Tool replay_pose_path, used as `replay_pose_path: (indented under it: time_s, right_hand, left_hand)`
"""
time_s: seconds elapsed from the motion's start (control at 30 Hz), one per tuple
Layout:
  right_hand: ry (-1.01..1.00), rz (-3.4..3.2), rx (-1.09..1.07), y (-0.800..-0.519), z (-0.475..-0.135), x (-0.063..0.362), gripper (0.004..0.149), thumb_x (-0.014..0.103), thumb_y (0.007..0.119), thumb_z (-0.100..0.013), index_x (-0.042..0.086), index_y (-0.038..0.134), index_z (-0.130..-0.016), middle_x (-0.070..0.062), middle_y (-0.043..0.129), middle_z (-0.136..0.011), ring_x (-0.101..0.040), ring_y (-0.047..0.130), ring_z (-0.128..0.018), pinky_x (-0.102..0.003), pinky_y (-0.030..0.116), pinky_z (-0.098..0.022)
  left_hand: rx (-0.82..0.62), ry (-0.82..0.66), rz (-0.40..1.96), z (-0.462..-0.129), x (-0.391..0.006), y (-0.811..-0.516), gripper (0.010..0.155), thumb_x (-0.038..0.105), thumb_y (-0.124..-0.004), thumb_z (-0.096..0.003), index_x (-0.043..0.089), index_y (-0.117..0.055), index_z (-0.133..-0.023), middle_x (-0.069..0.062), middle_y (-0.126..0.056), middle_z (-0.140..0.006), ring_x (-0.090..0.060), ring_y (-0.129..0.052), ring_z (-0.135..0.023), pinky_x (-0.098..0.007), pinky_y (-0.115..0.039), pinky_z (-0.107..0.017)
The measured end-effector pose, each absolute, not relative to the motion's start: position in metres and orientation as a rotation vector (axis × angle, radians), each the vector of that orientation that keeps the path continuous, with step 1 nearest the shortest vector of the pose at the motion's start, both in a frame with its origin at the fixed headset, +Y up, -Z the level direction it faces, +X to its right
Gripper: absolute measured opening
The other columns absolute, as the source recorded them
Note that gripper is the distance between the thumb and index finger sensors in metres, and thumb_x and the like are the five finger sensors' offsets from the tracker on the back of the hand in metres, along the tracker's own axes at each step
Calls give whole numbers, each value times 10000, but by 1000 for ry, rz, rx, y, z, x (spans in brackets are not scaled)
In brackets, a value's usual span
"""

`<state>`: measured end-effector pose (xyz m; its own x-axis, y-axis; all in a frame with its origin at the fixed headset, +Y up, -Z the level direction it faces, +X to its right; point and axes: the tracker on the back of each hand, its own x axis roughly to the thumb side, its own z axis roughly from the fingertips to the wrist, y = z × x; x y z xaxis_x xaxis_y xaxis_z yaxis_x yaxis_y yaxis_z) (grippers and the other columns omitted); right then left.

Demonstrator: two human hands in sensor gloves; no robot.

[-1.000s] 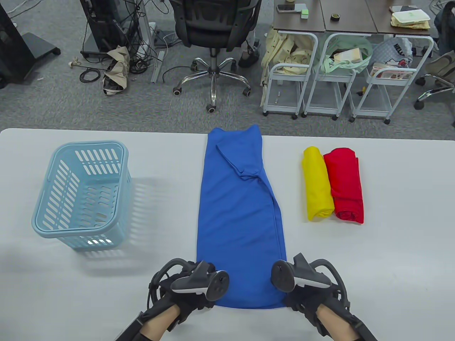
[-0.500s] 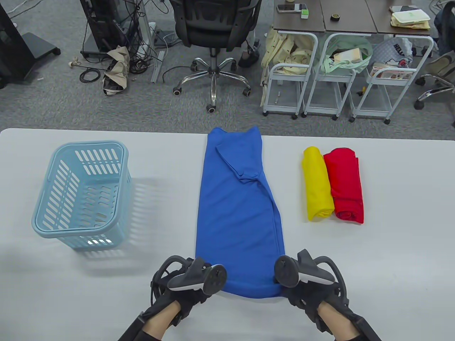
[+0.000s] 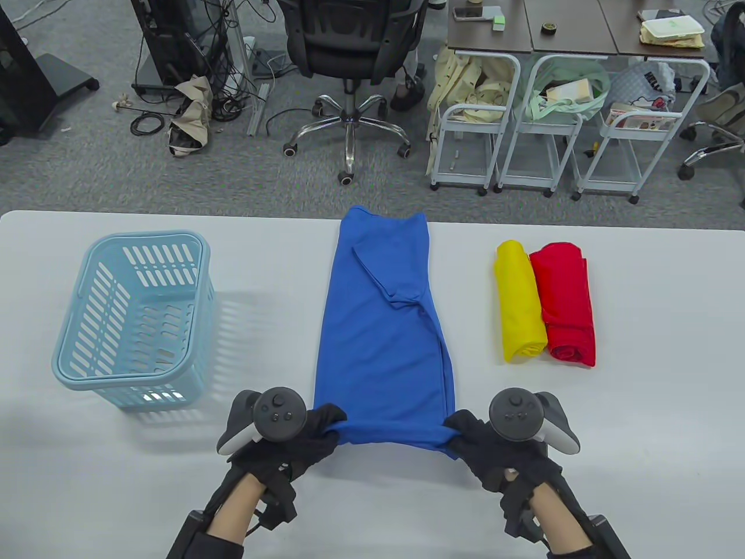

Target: Roll t-shirt into tight roll

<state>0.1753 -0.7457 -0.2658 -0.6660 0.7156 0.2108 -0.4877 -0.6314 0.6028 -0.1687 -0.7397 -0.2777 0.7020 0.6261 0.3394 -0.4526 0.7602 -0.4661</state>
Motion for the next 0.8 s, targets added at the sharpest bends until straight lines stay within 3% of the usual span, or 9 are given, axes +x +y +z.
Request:
replay_pose_path:
  time_s: [0.1,0.2,0.3,0.4,0.53,0.67,0.7,0.8]
  right_hand:
    - [658,2248,544,-746,-266,176,427,321,544,-599,153,450,-980,-73,770,-869,-330,924,-829,-468,767,-605]
    - [659,2230,512,-746,-267,179,427,324,545,-601,158,452,-983,-45,797,-777,-180,1053,-606,-377,868,-481]
    - [677,2172,515,-746,-264,181,427,334,553,-600,155,475,-979,-23,832,-706,-1,1083,-354,-262,929,-321]
    - [695,2108,529,-747,-260,183,427,339,565,-597,146,505,-973,-14,858,-672,46,1078,-279,-228,940,-267]
    - [692,2282,477,-748,-263,185,427,350,564,-603,172,496,-985,-15,838,-740,-5,1050,-344,-285,901,-330]
    - [690,2433,452,-750,-264,181,425,353,550,-604,199,471,-993,-27,765,-861,-64,1000,-482,-352,846,-434]
    - [692,2414,458,-751,-265,180,426,351,546,-605,198,463,-994,-43,728,-902,-96,981,-543,-377,822,-474]
    - [710,2301,521,-756,-266,178,427,340,535,-612,187,439,-999,-106,547,-1076,-317,761,-918,-504,635,-668]
  left_hand:
    - [-398,-506,690,-279,-171,-742,444,373,-677,-527,222,-700,-944,22,-1032,-736,-183,-1090,-633,-416,-876,-583]
    - [-460,-513,791,-280,-172,-745,451,379,-682,-516,196,-735,-924,41,-1058,-644,-134,-1118,-516,-386,-914,-519]
    - [-594,-547,931,-279,-173,-747,455,384,-683,-509,178,-765,-907,52,-1069,-571,-107,-1126,-417,-363,-940,-452]
    - [-670,-582,950,-279,-174,-746,458,390,-672,-524,187,-750,-928,53,-1060,-590,-108,-1126,-426,-357,-932,-466]
    - [-471,-490,704,-279,-169,-745,453,378,-659,-562,237,-679,-992,0,-977,-818,-247,-1029,-709,-487,-799,-632]
    - [-378,-472,470,-276,-155,-747,448,377,-628,-578,262,-639,-1011,-1,-918,-917,-277,-962,-817,-512,-750,-677]
    - [-363,-472,444,-276,-153,-748,448,378,-618,-581,268,-625,-1016,0,-899,-948,-275,-944,-853,-515,-738,-690]
    - [-409,-493,484,-277,-151,-758,448,373,-592,-589,277,-585,-1026,-32,-792,-1077,-336,-839,-943,-534,-683,-725]
